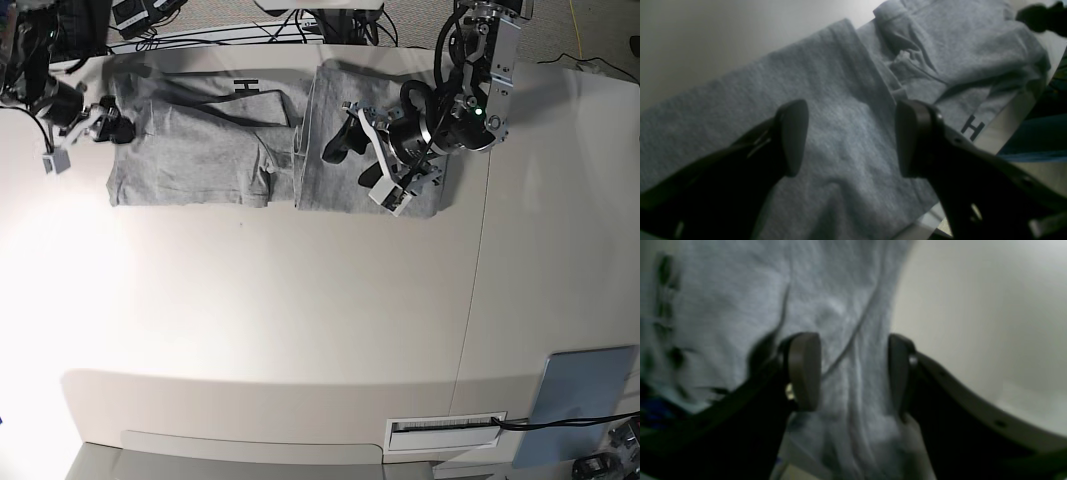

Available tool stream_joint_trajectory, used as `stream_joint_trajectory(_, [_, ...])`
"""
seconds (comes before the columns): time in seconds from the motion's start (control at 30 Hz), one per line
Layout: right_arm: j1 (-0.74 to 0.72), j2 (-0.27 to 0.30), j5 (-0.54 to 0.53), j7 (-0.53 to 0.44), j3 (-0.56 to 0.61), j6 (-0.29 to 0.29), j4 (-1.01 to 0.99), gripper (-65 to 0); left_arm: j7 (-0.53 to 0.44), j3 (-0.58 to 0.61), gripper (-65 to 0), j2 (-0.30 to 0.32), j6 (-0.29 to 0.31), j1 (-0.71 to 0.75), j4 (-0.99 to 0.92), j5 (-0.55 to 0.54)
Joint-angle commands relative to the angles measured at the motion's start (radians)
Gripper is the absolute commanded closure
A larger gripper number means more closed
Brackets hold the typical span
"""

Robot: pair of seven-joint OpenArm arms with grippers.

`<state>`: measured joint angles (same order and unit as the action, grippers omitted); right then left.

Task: Fold the T-shirt properly
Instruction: 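Grasp the other strip end with the right gripper and fold it over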

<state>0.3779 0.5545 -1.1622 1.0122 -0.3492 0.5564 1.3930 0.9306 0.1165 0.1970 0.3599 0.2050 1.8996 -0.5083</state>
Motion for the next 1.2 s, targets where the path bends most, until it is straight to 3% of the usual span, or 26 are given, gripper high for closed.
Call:
stream_joint_trajectory(0.0, [0.002, 0.019, -0.031, 0.030, -0.003, 0.018, -0.017, -31.6, -0.018, -0.002, -41.2, 0.000, 0.004, -0.008, 0.018, -0.015])
stream_joint_trajectory(0.23, [0.001, 0.015, -0.153, 0.056, -0.003, 0.074, -0.033, -31.6, -0.018, -0.002, -41.2, 0.000, 0.004, -0.007, 0.018, -0.015])
stream_joint_trajectory(0.5, [-0.028, -0.052, -0.118, 0.037, 0.014, 0.083, -0.034, -31.2, -0.011, -0.002, -41.2, 0.000, 0.005, -0.003, 0.018, -0.015])
stream_joint_trajectory(0.6, [-0.043, -0.062, -0.082, 0.031, 0.042, 0.083, -0.034, -23.8, -0.010, -0.002, -41.2, 0.001, 0.005, -0.003, 0.018, -0.014])
stream_joint_trajectory(0.73, [-0.068, -0.061, -0.033, 0.042, 0.037, 0.083, -0.032, -1.8, -0.011, -0.002, -41.2, 0.003, 0.004, -0.003, 0.018, 0.018])
stream_joint_trajectory(0.77, [-0.074, -0.060, -0.024, 0.043, 0.024, 0.083, -0.032, 0.0, -0.010, -0.002, -41.2, 0.003, 0.004, -0.002, 0.018, 0.027])
stream_joint_trajectory(1.03, [-0.078, 0.061, 0.007, 0.053, -0.118, 0.074, 0.005, 0.0, -0.004, -0.002, -41.2, 0.003, -0.015, 0.006, 0.018, 0.123])
stream_joint_trajectory(1.17, [-0.053, 0.093, 0.007, 0.070, -0.140, 0.019, 0.149, 0.0, -0.039, -0.002, -41.2, 0.003, -0.028, 0.026, -0.004, 0.217])
